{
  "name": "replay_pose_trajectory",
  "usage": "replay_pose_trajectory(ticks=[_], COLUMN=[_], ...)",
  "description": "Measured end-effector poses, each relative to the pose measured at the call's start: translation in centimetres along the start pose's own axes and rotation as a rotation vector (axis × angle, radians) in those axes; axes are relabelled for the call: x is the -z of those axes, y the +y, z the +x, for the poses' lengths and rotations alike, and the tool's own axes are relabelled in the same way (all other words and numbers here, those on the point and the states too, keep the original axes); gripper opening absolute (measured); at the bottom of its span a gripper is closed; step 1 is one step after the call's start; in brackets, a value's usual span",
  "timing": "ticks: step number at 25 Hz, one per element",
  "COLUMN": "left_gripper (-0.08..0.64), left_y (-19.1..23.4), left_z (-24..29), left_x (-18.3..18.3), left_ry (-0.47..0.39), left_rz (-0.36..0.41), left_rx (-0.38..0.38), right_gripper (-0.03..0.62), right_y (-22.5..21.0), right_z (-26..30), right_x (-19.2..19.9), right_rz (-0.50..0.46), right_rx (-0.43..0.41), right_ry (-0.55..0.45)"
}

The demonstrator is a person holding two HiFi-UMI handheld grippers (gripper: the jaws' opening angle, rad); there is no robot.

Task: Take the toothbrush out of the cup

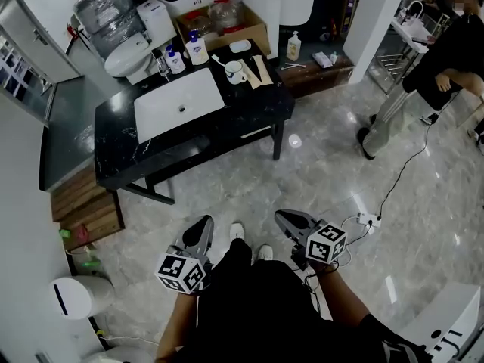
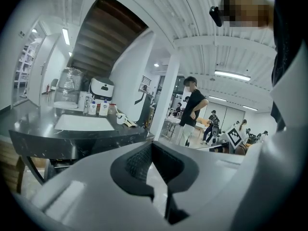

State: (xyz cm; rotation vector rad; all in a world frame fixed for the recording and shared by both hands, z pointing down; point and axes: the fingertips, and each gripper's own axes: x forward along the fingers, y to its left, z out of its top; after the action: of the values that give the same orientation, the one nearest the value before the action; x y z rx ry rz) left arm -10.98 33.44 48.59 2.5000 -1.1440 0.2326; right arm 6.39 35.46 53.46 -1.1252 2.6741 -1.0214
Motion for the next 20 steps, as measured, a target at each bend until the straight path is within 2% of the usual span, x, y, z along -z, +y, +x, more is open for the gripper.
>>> replay_pose_trajectory(ticks=[4, 9, 20], left_gripper=[0.009, 0.009, 0.008], left_y=[-0.1, 0.5, 4.6], left_z=[0.7, 2.0, 6.1], left_x=[-0.1, -0.4, -2.3], left_ry=[0.0, -0.003, -0.016], left_rz=[0.009, 0.011, -0.004], left_rx=[0.008, 0.027, 0.069], right_gripper=[0.015, 0.015, 0.015], right_y=[-0.8, -1.3, -3.0], right_z=[-0.4, 0.2, 4.6], right_x=[0.1, 0.0, -2.4], right_rz=[0.02, -0.003, -0.005], right_rx=[0.013, 0.033, 0.061], right_ry=[-0.013, 0.001, 0.024])
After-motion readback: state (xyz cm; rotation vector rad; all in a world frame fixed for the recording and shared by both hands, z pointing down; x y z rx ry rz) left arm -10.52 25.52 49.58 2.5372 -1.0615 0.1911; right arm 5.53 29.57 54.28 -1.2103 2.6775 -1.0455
